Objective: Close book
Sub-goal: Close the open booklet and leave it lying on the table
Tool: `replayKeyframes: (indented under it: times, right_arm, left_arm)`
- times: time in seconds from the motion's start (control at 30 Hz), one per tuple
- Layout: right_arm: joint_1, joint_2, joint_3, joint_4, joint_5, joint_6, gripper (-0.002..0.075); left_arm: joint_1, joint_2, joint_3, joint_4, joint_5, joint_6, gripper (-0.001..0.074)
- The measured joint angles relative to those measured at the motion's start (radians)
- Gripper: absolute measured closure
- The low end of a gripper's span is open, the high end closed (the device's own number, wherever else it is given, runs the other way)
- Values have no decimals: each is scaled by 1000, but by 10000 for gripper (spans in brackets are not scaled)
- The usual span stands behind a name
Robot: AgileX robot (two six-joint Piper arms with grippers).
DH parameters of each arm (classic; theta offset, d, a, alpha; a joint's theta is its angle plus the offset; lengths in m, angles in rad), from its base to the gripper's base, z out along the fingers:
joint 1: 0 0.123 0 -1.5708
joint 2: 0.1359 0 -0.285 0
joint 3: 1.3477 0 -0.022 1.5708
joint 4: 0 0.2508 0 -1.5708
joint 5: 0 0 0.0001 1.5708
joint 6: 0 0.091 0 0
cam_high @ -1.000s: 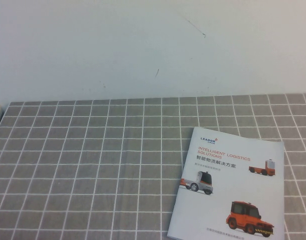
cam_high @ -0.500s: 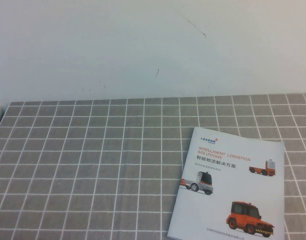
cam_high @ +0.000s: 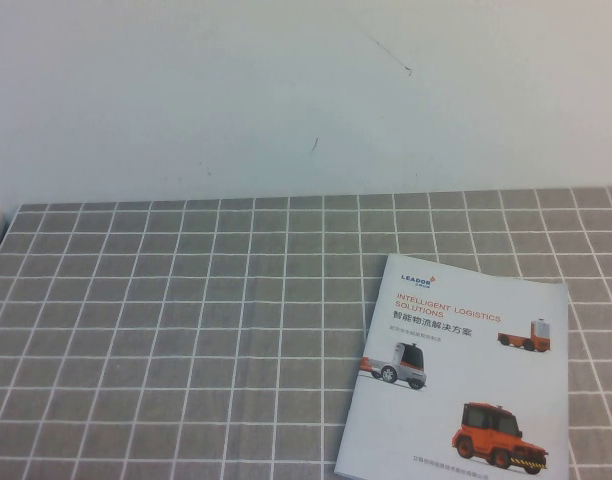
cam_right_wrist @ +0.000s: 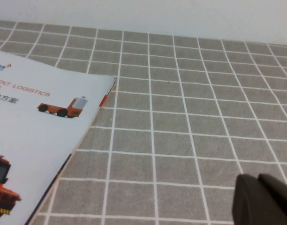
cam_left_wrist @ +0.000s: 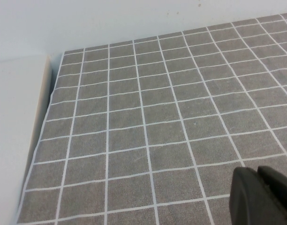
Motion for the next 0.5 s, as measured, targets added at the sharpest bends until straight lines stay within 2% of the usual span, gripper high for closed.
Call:
replayKeyframes:
  times: [0.5]
  right_arm:
    - [0, 0, 0, 0, 1, 9, 728]
  left_arm:
    - [0, 0, 0, 0, 0, 0, 738]
